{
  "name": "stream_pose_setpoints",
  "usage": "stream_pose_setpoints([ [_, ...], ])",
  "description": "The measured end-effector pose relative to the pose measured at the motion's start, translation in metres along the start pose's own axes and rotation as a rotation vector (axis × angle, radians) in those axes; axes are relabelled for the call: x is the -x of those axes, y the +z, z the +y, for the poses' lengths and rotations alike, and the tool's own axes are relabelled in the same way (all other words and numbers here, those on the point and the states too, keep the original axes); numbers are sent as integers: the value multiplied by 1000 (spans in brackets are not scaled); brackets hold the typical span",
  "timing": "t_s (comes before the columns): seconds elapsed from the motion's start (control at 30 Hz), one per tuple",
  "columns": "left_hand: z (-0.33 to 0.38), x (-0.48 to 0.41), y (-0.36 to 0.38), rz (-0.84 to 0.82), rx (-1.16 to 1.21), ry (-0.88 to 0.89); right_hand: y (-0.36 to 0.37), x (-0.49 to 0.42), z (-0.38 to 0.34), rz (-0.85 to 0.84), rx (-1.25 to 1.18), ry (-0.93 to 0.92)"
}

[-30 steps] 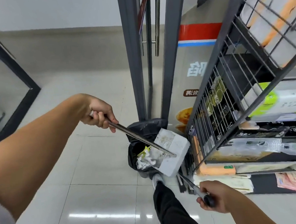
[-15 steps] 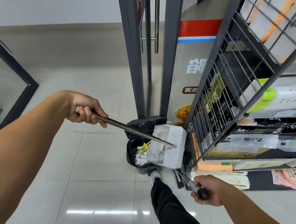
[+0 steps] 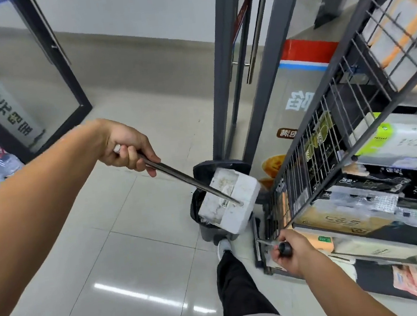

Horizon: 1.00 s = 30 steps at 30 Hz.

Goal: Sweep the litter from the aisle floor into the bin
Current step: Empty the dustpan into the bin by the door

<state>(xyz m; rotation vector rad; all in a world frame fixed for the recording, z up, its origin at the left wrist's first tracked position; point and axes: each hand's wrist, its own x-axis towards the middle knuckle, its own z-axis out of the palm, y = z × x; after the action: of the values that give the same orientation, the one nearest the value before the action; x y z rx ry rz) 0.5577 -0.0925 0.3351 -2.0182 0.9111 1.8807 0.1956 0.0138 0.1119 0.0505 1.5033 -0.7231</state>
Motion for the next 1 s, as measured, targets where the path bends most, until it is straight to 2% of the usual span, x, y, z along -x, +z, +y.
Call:
stream_pose_setpoints([
  [0.23,-60,44,34,132,-246,-5,-12,25,10,-79,-118,-17],
  [0.4,-72,32,94,130,-399,-95,-42,47,7,-193,-19,-92],
  [0.5,-77,13,135,131,-474,-180,-73,69,16,-200,76,-146],
  [0.73,-80,-30,286,131,-683,-349,-215,129,74,-203,142,-166],
  [0.83,-86,-46,349,147,-783,-322,-273,148,95,-206,184,-157],
  [1.0,-102,-70,435,138,-782,-253,-350,171,116,-157,158,-145],
])
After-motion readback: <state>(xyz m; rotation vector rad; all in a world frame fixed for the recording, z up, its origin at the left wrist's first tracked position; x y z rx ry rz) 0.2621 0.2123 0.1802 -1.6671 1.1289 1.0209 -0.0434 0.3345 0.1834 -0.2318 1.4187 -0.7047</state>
